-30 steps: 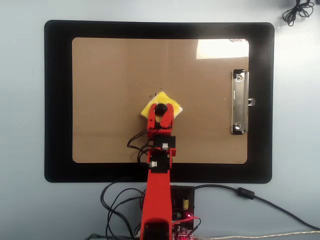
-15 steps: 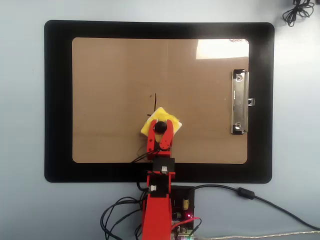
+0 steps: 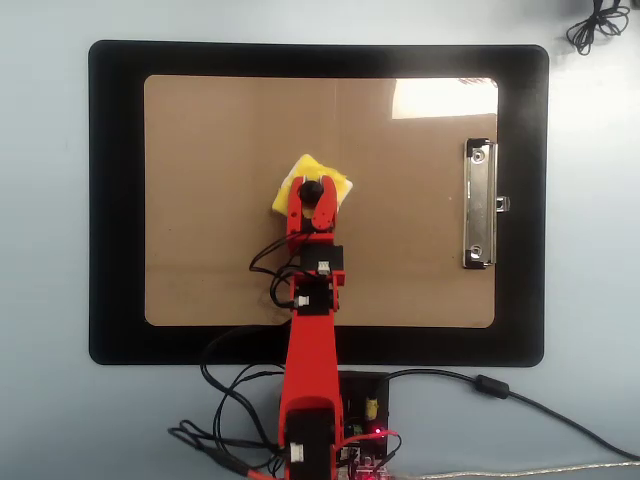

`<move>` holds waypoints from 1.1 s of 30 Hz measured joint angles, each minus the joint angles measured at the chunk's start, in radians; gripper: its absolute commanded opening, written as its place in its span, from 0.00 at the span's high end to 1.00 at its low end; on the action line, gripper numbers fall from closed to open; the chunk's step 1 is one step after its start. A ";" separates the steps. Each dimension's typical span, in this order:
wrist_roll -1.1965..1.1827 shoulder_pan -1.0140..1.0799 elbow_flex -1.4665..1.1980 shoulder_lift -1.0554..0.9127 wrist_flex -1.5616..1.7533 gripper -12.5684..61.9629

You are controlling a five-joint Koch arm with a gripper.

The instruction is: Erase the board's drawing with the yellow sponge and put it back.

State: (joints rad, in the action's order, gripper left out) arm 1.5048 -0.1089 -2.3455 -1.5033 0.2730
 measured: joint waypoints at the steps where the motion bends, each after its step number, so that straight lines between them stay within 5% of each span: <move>1: 0.000 -0.003 -0.137 -0.110 -0.003 0.94; 5: 0.023 -0.052 -0.451 -0.449 -0.018 0.94; 8: 0.032 -0.064 -0.463 -0.525 -0.071 0.94; 19: 0.038 0.044 0.048 0.028 -0.046 0.94; 23: 0.038 0.048 -0.167 -0.138 -0.028 0.94; 29: 0.034 0.058 -0.617 -0.684 -0.054 0.94; 33: 0.034 0.064 -0.581 -0.687 -0.055 0.94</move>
State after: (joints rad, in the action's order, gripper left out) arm 1.5386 -0.0445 -2.9268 -2.1905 0.2178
